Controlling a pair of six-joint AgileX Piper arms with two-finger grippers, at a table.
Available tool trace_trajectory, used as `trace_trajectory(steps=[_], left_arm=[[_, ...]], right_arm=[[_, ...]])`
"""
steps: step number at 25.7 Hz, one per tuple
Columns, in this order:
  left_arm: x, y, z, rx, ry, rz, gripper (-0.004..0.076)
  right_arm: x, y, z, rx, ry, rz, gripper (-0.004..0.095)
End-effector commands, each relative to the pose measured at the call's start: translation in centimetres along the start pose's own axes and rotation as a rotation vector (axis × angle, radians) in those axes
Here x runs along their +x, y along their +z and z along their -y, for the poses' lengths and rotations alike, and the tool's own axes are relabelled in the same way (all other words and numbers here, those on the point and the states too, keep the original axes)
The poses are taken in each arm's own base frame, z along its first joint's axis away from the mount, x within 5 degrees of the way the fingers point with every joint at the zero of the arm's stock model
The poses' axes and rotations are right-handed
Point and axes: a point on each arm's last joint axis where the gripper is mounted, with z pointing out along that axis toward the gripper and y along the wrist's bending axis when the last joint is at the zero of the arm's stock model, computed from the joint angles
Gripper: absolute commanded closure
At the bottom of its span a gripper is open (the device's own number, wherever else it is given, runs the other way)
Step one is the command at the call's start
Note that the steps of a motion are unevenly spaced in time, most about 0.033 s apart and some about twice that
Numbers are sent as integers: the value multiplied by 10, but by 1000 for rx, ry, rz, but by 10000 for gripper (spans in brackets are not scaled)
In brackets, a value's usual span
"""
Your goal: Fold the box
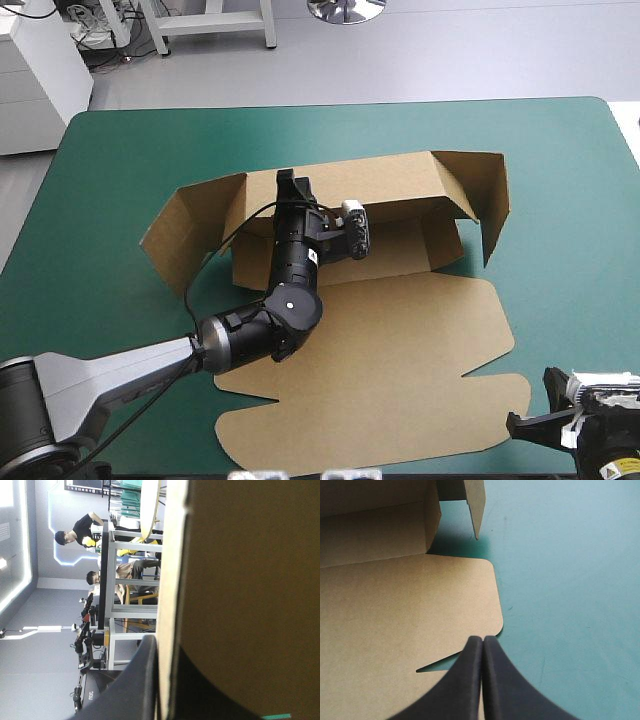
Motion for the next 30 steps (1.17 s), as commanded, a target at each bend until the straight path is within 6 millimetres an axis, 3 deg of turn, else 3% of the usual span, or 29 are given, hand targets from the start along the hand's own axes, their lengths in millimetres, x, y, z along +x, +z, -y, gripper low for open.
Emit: trace_trajectory(steps=[1,14,22,26,28,30], left_arm=[[1,-7,-26,-94,-35,29,734],[-1,-8,-20,-114,-63,-20,734],[-7,-12,-18,-107,-58,11,734],[-6,-12,-18,-111,-59,4,734],[-7,-12,-18,-110,-59,5,734],[-7,-12,-18,-110,-59,5,734]], right_arm=[[-16,1,1,2,17,52,919],[-23,15,2,-23,61,-22,919],[-58,17,5,-11,42,-29,917],[-105,31,10,-9,32,-26,916],[-138,44,13,-21,6,-19,916],[-189,64,17,-43,-20,25,917]])
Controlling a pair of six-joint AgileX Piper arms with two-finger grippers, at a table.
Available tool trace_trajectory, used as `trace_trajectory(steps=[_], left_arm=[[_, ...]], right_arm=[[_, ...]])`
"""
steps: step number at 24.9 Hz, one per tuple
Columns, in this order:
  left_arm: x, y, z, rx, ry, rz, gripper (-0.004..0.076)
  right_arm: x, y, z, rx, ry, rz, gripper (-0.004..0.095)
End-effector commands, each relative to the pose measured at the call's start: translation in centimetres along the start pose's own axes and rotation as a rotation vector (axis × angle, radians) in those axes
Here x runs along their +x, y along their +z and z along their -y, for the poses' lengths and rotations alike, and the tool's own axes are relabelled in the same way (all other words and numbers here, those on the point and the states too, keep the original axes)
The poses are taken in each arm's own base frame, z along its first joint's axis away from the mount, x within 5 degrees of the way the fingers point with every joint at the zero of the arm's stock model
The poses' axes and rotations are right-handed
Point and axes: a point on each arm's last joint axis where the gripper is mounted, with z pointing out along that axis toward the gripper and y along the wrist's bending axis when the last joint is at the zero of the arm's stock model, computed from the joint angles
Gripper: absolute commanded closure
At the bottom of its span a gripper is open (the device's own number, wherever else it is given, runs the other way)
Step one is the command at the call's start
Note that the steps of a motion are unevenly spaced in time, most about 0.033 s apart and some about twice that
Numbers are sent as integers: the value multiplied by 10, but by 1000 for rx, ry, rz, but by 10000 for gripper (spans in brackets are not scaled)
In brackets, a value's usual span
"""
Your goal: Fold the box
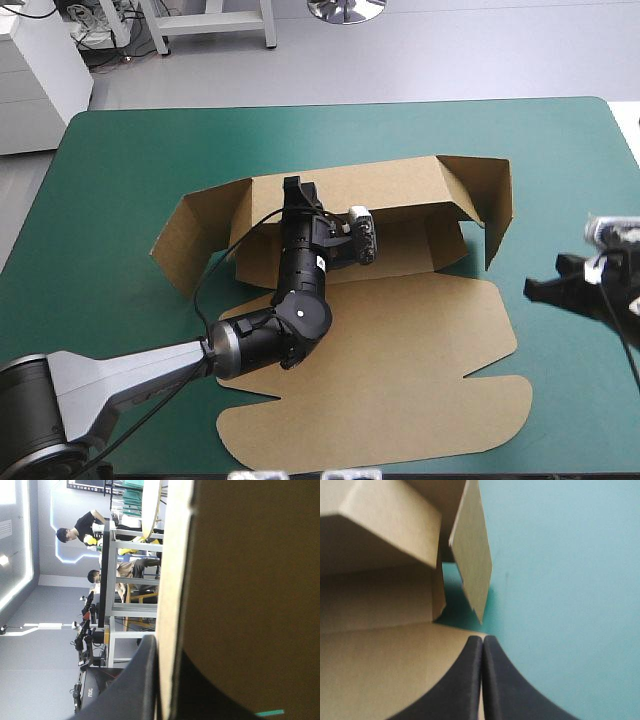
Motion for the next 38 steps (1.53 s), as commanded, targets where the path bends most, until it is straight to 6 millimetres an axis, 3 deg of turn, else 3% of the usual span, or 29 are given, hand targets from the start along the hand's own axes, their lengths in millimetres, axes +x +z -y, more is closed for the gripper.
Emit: trace_trajectory(steps=[1,4,6,8,11,19,25,29,32,35,38], left_arm=[[1,-9,-27,-101,-47,14,734],[1,-9,-27,-100,-47,15,734],[0,-9,-27,-97,-44,21,734],[0,-9,-27,-94,-44,25,734],[-1,-9,-26,-91,-44,31,734],[-1,-9,-26,-90,-44,31,734],[-1,-9,-26,-87,-44,36,734],[-1,-9,-26,-86,-43,37,734],[-1,-9,-26,-86,-43,37,734],[-1,-9,-26,-86,-43,38,734],[-2,-9,-25,-81,-43,45,734]], right_arm=[[-58,8,4,-16,-20,132,917],[-115,34,11,-52,-19,136,918],[-142,57,17,-76,-10,128,919],[-160,84,24,-92,5,119,920],[-171,107,30,-113,20,112,920],[-157,182,35,-204,52,-17,919],[-141,217,17,-257,0,-115,919],[-132,226,-2,-304,-70,-191,919],[-126,226,-4,-298,-109,-252,919],[-116,223,-4,-321,-134,-349,916],[-113,208,-6,-314,-149,-324,915]])
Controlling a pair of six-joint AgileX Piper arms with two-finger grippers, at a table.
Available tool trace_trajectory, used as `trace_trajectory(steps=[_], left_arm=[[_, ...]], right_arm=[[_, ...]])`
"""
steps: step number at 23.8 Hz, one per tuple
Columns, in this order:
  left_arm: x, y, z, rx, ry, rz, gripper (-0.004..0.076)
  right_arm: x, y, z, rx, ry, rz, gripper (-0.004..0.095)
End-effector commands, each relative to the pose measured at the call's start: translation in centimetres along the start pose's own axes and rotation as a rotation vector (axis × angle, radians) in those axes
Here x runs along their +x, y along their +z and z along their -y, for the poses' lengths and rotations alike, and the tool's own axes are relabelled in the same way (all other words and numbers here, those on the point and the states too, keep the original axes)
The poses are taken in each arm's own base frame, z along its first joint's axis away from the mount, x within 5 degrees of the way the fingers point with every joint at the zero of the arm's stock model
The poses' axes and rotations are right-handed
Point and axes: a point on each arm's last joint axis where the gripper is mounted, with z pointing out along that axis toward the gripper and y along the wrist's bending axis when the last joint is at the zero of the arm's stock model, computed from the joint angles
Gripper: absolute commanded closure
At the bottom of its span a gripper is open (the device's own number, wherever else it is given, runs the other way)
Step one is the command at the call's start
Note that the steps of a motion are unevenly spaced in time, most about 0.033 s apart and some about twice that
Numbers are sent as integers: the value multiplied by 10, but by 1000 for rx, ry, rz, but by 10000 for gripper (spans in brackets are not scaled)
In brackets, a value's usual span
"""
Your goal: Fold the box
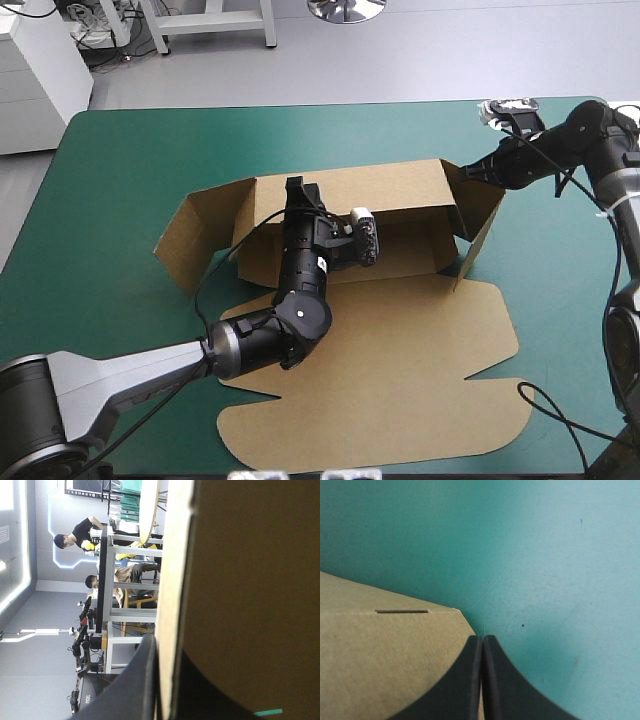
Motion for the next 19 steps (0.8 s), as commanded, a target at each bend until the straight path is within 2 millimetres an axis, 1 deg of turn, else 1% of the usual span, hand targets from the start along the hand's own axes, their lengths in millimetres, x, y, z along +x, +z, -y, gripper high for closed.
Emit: trace_trajectory(steps=[1,4,5,9,14,19], left_arm=[[-1,-9,-26,-88,-44,31,734],[-2,-9,-26,-84,-43,37,734],[-2,-9,-26,-84,-43,37,734],[-1,-9,-26,-83,-44,36,734],[-2,-9,-26,-82,-45,37,734],[-3,-9,-25,-73,-44,51,734]], right_arm=[[0,-41,-19,17,-54,112,915],[18,-42,-25,5,-81,88,915],[29,-39,-26,0,-80,87,916],[53,-41,-33,17,-101,152,916],[75,-42,-40,6,-164,159,916],[90,-37,-46,-35,-208,158,921]])
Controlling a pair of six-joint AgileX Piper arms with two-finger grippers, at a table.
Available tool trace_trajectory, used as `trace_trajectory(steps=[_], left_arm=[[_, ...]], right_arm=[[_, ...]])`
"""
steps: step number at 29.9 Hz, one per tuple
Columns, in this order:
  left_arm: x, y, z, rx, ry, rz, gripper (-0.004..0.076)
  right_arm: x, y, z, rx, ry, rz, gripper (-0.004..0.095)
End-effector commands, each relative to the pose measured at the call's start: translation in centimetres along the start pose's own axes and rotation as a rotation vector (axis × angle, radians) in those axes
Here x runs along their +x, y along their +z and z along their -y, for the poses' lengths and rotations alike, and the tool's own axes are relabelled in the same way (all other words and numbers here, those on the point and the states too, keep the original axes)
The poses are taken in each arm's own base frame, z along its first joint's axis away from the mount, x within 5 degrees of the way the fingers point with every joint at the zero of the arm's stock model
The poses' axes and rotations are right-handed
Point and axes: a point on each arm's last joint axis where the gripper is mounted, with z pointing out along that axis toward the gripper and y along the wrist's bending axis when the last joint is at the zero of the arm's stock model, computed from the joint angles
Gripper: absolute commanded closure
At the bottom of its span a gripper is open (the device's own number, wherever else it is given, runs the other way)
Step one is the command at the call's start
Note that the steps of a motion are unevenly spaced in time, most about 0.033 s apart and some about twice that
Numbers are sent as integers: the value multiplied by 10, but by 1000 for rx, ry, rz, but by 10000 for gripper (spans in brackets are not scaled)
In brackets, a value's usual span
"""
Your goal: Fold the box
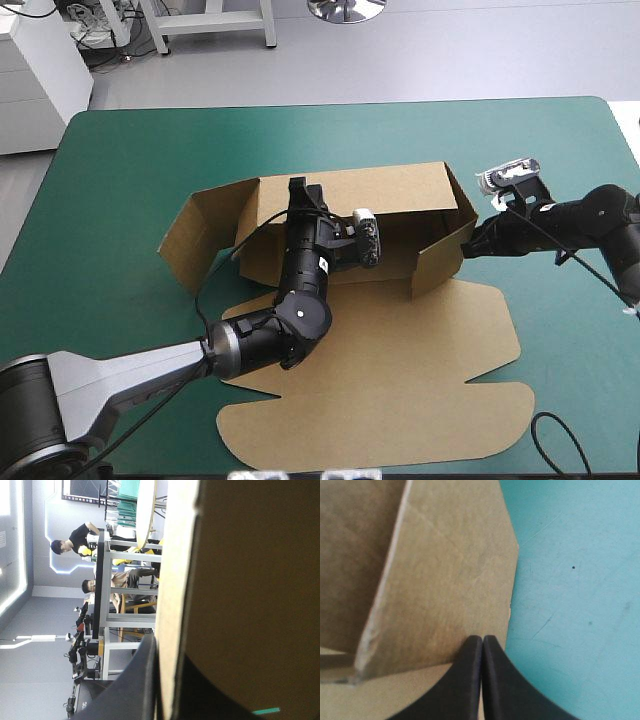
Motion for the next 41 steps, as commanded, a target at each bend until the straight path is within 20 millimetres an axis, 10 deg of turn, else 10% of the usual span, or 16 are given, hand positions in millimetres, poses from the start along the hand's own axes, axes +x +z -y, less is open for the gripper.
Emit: trace_trajectory(steps=[1,15,30,41], left_arm=[[-1,-9,-26,-86,-44,30,734],[-2,-9,-26,-82,-44,37,734],[-3,-9,-25,-73,-43,52,734],[-3,-9,-25,-73,-43,52,734]], right_arm=[[-4,-15,-9,-7,-49,93,921],[21,-13,-21,7,-275,159,907],[25,-15,-8,150,-254,75,354],[17,-21,4,285,-268,103,317]])
